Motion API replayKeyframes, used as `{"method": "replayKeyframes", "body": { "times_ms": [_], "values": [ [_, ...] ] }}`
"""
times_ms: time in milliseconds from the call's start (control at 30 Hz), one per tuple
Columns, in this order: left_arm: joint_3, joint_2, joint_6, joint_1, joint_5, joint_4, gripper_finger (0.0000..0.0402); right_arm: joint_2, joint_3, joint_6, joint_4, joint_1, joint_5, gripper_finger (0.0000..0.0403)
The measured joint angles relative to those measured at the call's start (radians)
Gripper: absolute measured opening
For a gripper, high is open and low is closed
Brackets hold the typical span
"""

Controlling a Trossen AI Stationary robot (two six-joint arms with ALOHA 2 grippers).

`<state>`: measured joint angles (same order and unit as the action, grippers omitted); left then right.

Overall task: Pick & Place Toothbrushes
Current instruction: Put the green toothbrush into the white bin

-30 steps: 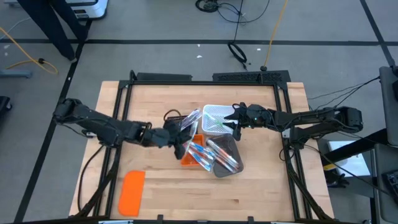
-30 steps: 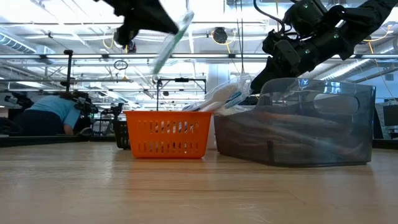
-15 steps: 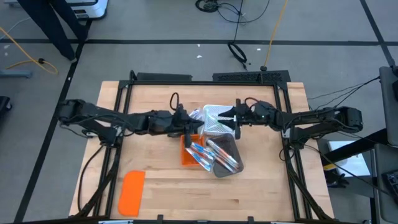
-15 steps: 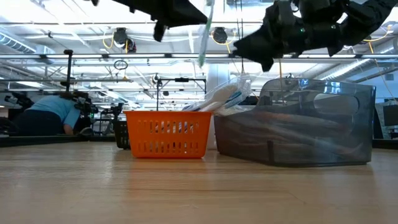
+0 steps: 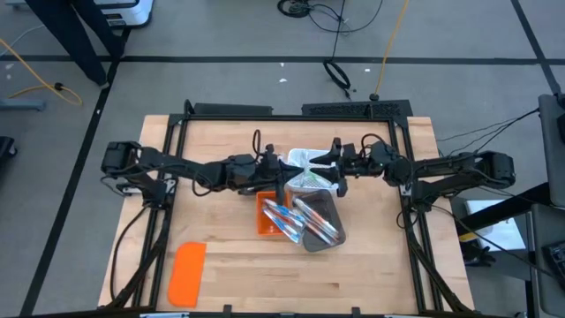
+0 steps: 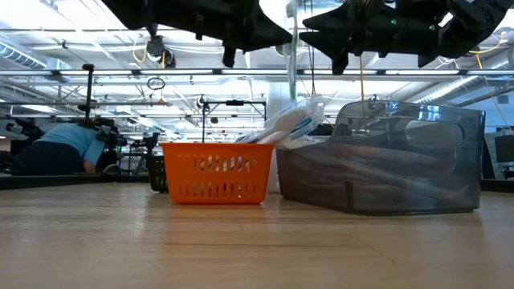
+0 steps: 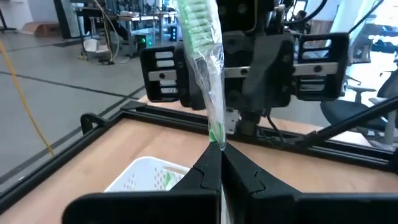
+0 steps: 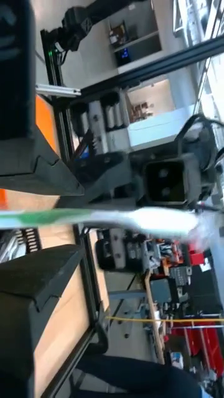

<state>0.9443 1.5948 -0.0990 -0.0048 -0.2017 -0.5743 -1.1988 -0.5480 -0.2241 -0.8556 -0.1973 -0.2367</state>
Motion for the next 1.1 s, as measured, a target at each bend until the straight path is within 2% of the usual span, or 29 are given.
{"method": "replayKeyframes", "body": {
  "times_ms": [267,500,700,800,967,1100],
  "values": [
    [0.000,0.023,0.000,0.005,0.002,-0.043,0.0000,-0.023,0.000,0.003,-0.065,0.004,0.002,0.0130],
    [0.000,0.022,0.013,0.005,0.002,-0.060,0.0000,-0.123,-0.001,0.003,-0.221,0.016,0.001,0.0130],
    [0.000,0.022,0.013,0.005,0.002,-0.048,0.0000,-0.174,-0.063,0.024,-0.231,0.025,0.000,0.0126],
    [0.000,0.022,0.013,0.005,0.002,-0.039,0.0000,-0.186,-0.088,0.058,-0.194,0.032,0.000,0.0100],
    [0.000,0.022,0.018,0.004,0.004,-0.024,0.0000,-0.187,-0.094,0.107,-0.147,0.034,0.003,0.0013],
    [0.000,0.022,0.018,0.003,-0.001,-0.023,0.0000,-0.187,-0.095,0.099,-0.141,0.034,0.005,0.0006]
  ]
}}
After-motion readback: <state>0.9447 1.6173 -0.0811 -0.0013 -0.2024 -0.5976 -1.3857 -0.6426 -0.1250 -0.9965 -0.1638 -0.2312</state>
